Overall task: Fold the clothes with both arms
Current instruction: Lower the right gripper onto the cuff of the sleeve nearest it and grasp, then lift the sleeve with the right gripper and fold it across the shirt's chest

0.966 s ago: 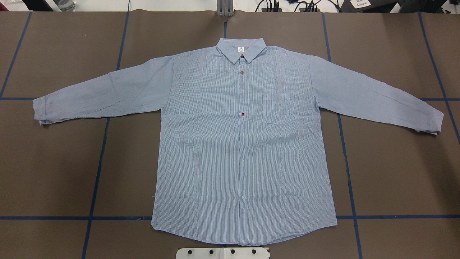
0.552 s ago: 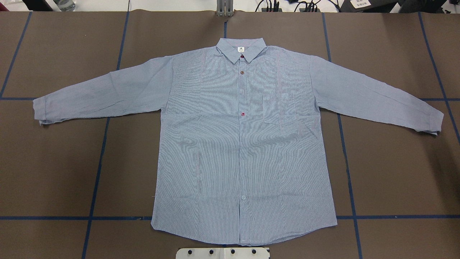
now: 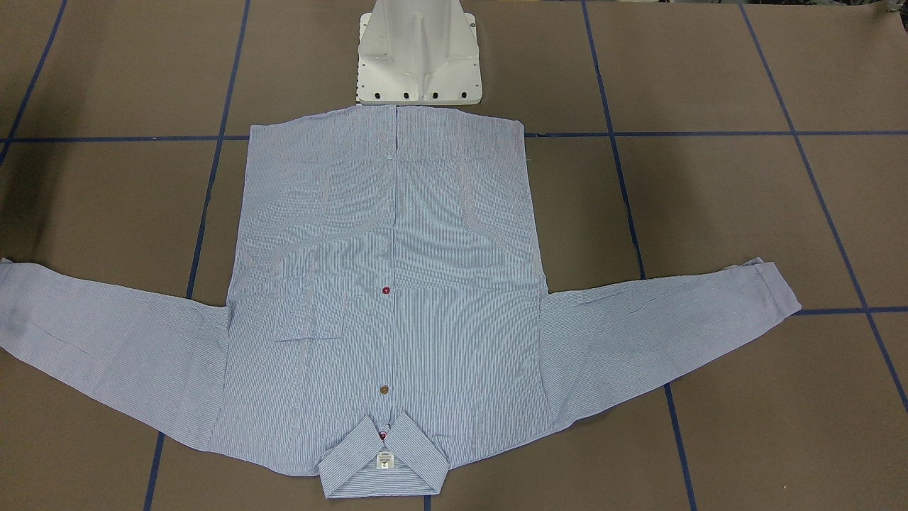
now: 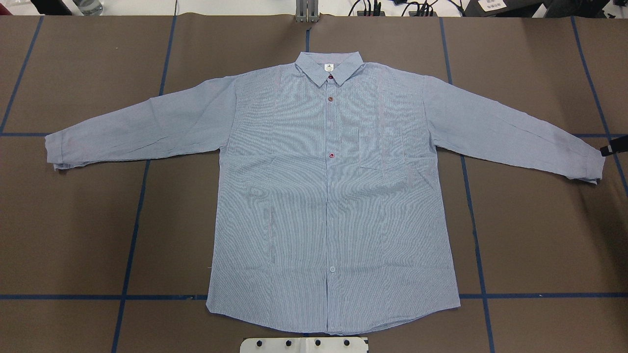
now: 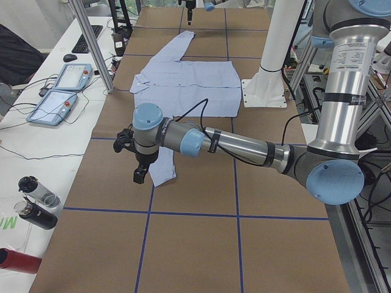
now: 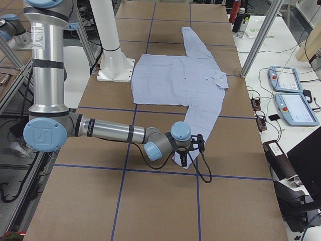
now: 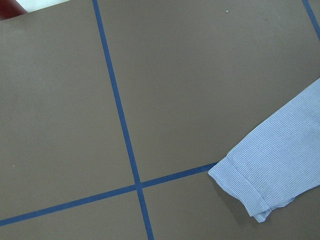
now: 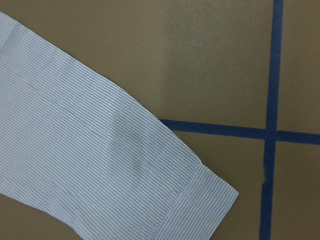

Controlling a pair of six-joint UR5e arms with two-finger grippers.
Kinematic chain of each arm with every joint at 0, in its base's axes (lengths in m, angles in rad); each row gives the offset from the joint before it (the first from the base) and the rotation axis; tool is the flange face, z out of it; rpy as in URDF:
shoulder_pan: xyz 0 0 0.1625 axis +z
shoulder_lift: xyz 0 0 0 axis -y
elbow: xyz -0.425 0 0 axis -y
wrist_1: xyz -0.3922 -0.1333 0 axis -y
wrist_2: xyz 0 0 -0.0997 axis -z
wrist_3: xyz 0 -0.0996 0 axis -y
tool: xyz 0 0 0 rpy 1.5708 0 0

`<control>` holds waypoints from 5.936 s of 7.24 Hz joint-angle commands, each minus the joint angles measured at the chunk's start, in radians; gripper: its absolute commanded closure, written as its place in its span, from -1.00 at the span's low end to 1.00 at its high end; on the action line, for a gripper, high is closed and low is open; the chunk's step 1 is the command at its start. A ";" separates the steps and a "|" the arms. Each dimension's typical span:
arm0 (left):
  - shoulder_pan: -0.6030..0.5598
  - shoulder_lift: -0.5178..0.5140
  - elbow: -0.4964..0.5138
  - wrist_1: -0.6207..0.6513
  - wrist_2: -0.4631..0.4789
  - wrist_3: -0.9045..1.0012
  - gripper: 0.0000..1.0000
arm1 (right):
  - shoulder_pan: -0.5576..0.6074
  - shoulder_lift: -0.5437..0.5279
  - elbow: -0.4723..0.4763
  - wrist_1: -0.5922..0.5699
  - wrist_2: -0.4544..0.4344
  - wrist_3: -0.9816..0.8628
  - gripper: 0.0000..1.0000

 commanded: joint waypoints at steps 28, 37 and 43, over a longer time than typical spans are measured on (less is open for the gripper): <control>0.000 0.017 0.023 0.000 -0.058 0.001 -0.98 | -0.062 -0.022 0.192 0.118 0.033 0.104 1.00; -0.003 0.021 0.051 -0.002 -0.058 0.003 -0.98 | -0.413 0.741 0.151 -0.118 -0.122 0.248 1.00; -0.003 0.028 0.053 -0.002 -0.058 0.000 -0.98 | -0.572 0.930 -0.211 -0.112 -0.333 0.246 1.00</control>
